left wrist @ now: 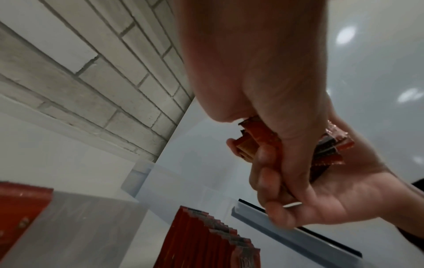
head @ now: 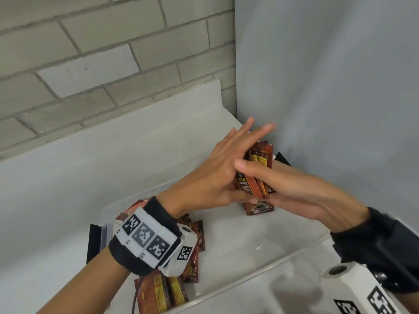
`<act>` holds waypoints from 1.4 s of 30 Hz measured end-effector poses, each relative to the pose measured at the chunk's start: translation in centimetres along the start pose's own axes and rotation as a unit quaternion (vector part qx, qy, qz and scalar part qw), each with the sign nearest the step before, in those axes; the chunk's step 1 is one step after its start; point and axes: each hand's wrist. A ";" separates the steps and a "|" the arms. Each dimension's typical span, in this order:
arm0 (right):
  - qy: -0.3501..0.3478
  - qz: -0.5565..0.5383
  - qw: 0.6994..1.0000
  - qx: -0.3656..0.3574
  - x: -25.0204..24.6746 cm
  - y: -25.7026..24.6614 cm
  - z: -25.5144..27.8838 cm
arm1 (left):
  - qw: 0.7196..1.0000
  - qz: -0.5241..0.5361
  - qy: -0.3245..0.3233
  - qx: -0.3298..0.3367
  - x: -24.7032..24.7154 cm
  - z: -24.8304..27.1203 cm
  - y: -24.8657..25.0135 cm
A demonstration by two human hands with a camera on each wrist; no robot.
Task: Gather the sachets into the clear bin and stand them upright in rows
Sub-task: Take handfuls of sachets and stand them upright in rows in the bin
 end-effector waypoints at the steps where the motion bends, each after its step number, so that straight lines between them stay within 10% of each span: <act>1: 0.003 -0.002 1.000 -0.002 0.1 0.0 0.0 | 1.000 0.008 0.005 0.006 0.0 0.1 0.1; 23: 0.016 -0.003 0.999 -0.038 1.1 0.4 0.8 | 0.997 0.075 0.026 0.001 0.9 0.3 0.7; 36: 0.047 -0.144 0.987 -0.046 -0.6 1.2 0.5 | 0.999 0.006 -0.033 -0.023 0.2 -0.6 1.3; 42: 0.091 -0.219 0.971 -0.039 -1.3 1.6 1.0 | 0.987 0.132 -0.005 -0.089 -0.8 -0.3 0.7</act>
Point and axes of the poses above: each hand's wrist, its own z-axis away from the middle knuckle, its own x-axis out of the palm, y = z × x, and after that the axes turned 4 degrees about -y, right-handed
